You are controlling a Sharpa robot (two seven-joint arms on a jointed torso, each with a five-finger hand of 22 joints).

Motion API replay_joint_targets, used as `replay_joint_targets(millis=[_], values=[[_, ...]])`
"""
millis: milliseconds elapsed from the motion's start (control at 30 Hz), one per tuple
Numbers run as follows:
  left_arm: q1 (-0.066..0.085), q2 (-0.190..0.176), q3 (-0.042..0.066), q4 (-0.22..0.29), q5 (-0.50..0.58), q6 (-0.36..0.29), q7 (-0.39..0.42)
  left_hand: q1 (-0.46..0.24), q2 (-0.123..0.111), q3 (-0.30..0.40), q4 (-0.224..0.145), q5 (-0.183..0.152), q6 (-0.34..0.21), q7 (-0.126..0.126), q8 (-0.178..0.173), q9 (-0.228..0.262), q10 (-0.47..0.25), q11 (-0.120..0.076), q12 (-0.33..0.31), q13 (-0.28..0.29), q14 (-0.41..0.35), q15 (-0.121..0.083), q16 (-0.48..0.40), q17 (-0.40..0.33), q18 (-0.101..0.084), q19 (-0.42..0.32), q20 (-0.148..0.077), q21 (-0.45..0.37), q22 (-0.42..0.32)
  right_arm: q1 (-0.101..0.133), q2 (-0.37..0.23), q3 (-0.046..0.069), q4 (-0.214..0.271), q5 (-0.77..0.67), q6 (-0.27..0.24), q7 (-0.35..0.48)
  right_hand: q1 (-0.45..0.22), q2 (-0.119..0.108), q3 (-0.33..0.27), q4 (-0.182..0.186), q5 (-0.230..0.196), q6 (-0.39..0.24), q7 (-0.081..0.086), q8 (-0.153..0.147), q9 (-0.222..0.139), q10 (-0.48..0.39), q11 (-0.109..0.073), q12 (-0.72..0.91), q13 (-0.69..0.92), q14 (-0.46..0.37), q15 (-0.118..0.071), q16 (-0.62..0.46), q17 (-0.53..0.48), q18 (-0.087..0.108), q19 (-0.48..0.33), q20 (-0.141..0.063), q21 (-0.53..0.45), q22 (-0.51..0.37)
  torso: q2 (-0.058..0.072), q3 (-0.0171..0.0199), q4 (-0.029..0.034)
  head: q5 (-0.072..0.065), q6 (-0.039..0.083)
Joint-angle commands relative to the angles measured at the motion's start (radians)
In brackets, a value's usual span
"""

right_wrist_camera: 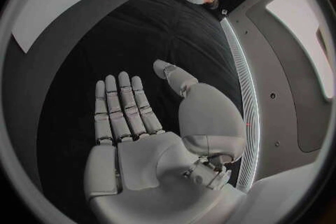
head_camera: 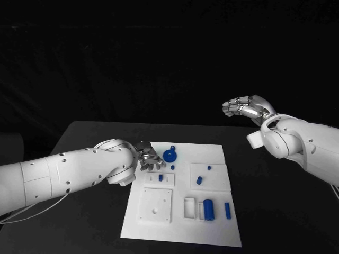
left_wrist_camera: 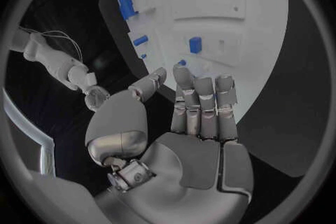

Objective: Assemble the parts on the task board

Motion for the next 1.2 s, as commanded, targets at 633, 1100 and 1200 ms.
replay_joint_targets(millis=[633, 1100, 1200], values=[[0.087, 0.133, 0.003, -0.281, -0.069, 0.178, 0.053, -0.040, -0.035, -0.148, 0.011, -0.002, -0.129, 0.057, -0.078, -0.078, -0.085, 0.056, -0.113, -0.056, -0.069, 0.068, -0.105, -0.065, -0.019, -0.068, -0.055, -0.093, -0.037, 0.000, 0.007, 0.001, -0.008, -0.001, 0.021, 0.003, -0.001, 0.007, -0.008, -0.001, 0.005, 0.007, 0.013, 0.004, -0.002, 0.009, 0.001, -0.003, -0.002, -0.005, 0.003, 0.004, -0.004, -0.014, -0.007, 0.000, -0.009, 0.003, 0.002, -0.0007, -0.0017, 0.004, 0.018], [0.085, 0.213, 0.001, -0.427, -0.141, 0.213, 0.048, -0.049, 0.035, -0.187, 0.022, -0.001, -0.123, 0.054, -0.070, -0.088, -0.086, 0.053, -0.115, -0.054, -0.076, 0.072, -0.101, -0.064, -0.012, -0.076, -0.048, -0.100, -0.032, 0.000, 0.011, 0.001, -0.009, -0.001, 0.021, 0.004, -0.001, 0.008, -0.008, -0.001, 0.011, 0.008, 0.012, 0.005, -0.003, 0.011, 0.000, -0.002, -0.002, -0.006, 0.003, 0.006, -0.008, -0.014, -0.007, 0.000, -0.011, 0.005, 0.002, -0.0021, -0.0016, 0.002, 0.020], [0.079, 0.229, 0.001, -0.457, -0.141, 0.225, 0.050, -0.039, 0.052, -0.191, 0.012, 0.001, -0.120, 0.053, -0.065, -0.089, -0.085, 0.052, -0.115, -0.053, -0.076, 0.072, -0.099, -0.063, -0.010, -0.076, -0.048, -0.100, -0.030, 0.000, 0.011, 0.001, -0.009, -0.001, 0.021, 0.004, -0.001, 0.008, -0.008, -0.001, 0.012, 0.008, 0.012, 0.005, -0.003, 0.011, 0.000, -0.002, -0.002, -0.006, 0.003, 0.006, -0.008, -0.014, -0.007, 0.000, -0.011, 0.005, 0.002, -0.0017, -0.0012, 0.001, 0.021]])
